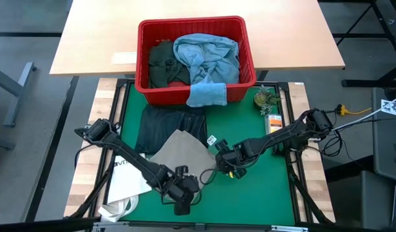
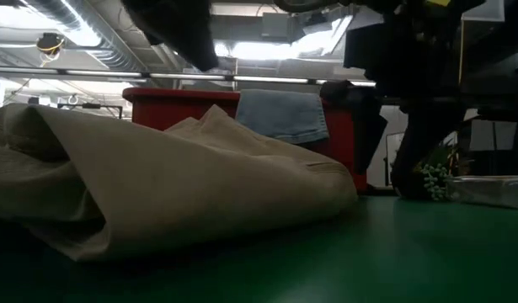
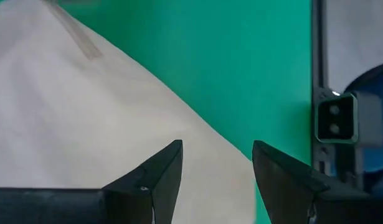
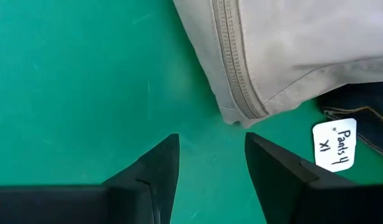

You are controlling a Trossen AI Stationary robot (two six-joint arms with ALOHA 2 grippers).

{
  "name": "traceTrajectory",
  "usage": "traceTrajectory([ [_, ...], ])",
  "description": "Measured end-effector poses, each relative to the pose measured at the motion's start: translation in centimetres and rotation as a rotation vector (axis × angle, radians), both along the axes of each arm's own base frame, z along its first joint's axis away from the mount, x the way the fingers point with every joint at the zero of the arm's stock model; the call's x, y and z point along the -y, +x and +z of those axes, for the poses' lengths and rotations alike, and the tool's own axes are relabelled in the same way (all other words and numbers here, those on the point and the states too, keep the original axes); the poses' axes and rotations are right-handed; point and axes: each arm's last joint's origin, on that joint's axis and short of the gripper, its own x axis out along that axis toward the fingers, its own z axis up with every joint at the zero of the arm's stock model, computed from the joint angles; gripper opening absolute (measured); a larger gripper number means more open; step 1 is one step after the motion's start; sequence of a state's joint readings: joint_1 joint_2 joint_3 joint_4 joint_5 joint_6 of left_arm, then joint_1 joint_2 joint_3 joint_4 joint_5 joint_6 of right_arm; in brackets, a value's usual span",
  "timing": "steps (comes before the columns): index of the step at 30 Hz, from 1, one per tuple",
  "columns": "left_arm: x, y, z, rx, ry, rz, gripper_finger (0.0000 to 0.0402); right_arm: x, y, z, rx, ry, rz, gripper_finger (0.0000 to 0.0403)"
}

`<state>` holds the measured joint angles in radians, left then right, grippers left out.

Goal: Fold Laundry from Bin
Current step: Stack the folded brown shorts on top of the folded dark blue pants

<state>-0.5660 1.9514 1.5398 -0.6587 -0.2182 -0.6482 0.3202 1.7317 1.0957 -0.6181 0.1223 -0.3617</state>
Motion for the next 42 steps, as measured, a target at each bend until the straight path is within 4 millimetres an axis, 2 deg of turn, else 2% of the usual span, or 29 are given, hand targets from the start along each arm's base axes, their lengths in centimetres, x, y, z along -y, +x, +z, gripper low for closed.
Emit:
traceTrajectory([
  [4,1.3,-0.8,-0.3,0.002,0.009,0.003,0.0188,0.0,-0.1,-0.2,-0.009,-0.004,0.0,0.0182],
  [7,1.6,-1.0,-0.2,0.047,0.047,0.072,0.0188,0.0,-0.1,-0.2,-0.009,-0.003,0.001,0.0182],
  [14,0.0,-0.2,-0.2,0.083,0.115,0.169,0.0188,-0.2,0.1,0.0,0.012,0.039,0.012,0.0182],
  [18,-2.8,0.7,-0.1,0.027,0.159,0.204,0.0188,-0.1,0.1,0.0,0.006,0.038,0.013,0.0182],
  [22,-5.3,0.7,0.3,-0.075,0.203,0.144,0.0188,-0.1,-0.1,-0.1,-0.019,0.055,-0.004,0.0182],
  [27,-8.8,-0.1,2.4,-0.144,0.292,0.119,0.0188,-0.2,-0.2,-0.1,-0.037,0.078,-0.001,0.0182],
  [32,-12.2,-2.7,6.8,-0.156,0.336,0.108,0.0188,-0.2,-0.2,-0.2,-0.038,0.078,-0.001,0.0182],
  [37,-16.7,-5.6,10.3,-0.161,0.311,0.245,0.0188,-0.2,-0.2,-0.2,-0.036,0.078,-0.001,0.0182],
  [39,-18.5,-6.4,10.9,-0.143,0.273,0.319,0.0188,-0.2,-0.2,-0.2,-0.035,0.078,-0.001,0.0182],
  [42,-20.4,-7.1,10.2,-0.159,0.18,0.374,0.0188,-0.2,-0.2,-0.2,-0.035,0.079,-0.001,0.0182],
])
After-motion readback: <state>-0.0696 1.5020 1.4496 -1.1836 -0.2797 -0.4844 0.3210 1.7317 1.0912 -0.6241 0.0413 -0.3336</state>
